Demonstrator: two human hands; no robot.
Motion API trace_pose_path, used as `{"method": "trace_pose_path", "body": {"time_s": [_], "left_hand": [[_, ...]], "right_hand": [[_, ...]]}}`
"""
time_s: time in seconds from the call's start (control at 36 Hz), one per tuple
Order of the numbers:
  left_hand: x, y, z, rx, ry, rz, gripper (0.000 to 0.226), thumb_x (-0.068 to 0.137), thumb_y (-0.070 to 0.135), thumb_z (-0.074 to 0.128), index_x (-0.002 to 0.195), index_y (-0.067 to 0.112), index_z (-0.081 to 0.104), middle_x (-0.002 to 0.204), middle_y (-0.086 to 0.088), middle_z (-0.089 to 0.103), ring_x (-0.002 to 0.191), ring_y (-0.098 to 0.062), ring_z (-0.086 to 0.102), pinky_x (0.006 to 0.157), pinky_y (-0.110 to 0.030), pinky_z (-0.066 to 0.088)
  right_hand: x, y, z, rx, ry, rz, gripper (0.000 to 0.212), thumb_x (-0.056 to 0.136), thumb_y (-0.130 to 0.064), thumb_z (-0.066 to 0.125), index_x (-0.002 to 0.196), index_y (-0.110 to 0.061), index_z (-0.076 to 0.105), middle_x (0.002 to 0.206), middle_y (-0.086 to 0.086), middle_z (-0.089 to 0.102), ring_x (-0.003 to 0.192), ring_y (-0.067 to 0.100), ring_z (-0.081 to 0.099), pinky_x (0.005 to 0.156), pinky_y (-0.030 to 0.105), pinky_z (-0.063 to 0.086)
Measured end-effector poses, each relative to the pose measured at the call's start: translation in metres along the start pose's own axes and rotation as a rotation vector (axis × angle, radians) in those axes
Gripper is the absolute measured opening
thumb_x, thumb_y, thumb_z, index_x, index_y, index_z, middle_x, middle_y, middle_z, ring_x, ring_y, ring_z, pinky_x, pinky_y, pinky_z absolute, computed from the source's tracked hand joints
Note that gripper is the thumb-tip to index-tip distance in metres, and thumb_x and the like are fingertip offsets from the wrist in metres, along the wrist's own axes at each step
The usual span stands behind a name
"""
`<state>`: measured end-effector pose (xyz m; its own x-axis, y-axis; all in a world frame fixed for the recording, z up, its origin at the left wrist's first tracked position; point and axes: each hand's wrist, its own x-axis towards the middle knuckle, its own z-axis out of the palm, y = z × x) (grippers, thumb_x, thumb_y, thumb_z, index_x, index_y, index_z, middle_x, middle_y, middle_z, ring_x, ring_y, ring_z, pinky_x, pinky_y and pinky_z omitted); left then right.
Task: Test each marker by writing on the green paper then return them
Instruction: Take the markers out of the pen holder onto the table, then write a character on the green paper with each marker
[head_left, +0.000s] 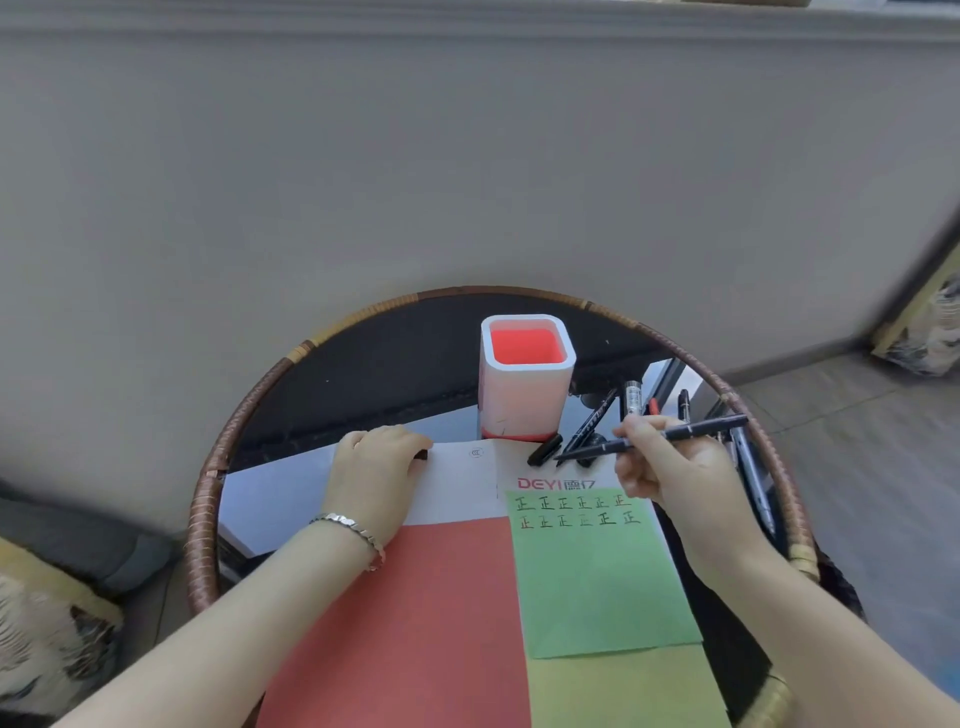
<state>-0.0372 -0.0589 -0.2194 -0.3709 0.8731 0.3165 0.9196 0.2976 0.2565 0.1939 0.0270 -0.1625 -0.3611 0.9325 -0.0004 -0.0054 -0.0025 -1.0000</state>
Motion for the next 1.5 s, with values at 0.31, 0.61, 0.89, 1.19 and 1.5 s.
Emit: {"method": "trace_pose_path", "body": {"time_s": [0.31,0.61,0.89,1.19,1.5], "left_hand": [[-0.062,0.057,-0.026,-0.128,-0.092,0.329,0.041,0.084,0.032,0.039,0.113,0.014,0.062,0.120,-0.007,0.062,0.113,-0.023,0.057,0.097,-0.037,0.033],[-0.079,0.057,0.002,-0.106,-0.306,0.362,0.038,0.080,0.042,0.042,0.106,0.028,0.066,0.126,-0.015,0.057,0.119,-0.032,0.052,0.098,-0.046,0.036],[-0.082,0.058,0.013,-0.215,-0.231,0.291,0.030,0.077,0.039,0.045,0.096,0.031,0.067,0.121,-0.010,0.060,0.117,-0.031,0.054,0.102,-0.041,0.029],[-0.082,0.058,0.015,-0.245,-0.236,0.272,0.031,0.077,0.039,0.046,0.098,0.033,0.067,0.122,-0.009,0.059,0.118,-0.029,0.053,0.098,-0.037,0.027],[-0.082,0.058,0.015,-0.251,-0.246,0.262,0.032,0.075,0.040,0.045,0.097,0.034,0.067,0.123,-0.009,0.059,0.119,-0.027,0.052,0.100,-0.035,0.025]], "right_hand": [[-0.013,0.007,-0.006,0.134,-0.040,0.090,0.030,0.095,-0.024,0.042,0.083,-0.009,0.065,0.063,0.008,0.070,0.054,0.016,0.064,0.050,0.020,0.049],[-0.030,0.031,0.015,-0.073,0.010,0.014,0.019,0.085,-0.011,0.060,0.070,-0.013,0.049,0.044,-0.003,0.045,0.040,0.008,0.040,0.044,0.016,0.035],[-0.027,0.045,0.043,-0.162,0.009,-0.001,0.025,0.081,-0.024,0.067,0.063,-0.012,0.055,0.045,-0.003,0.058,0.042,0.007,0.055,0.045,0.015,0.043],[-0.017,0.066,0.049,-0.298,0.203,-0.086,0.038,0.081,-0.012,0.062,0.047,-0.005,0.046,0.032,-0.001,0.050,0.033,0.006,0.044,0.046,0.014,0.038],[-0.017,0.069,0.051,-0.312,0.182,-0.131,0.038,0.081,-0.011,0.063,0.046,-0.009,0.048,0.034,0.000,0.052,0.032,0.005,0.045,0.048,0.016,0.039]]}}
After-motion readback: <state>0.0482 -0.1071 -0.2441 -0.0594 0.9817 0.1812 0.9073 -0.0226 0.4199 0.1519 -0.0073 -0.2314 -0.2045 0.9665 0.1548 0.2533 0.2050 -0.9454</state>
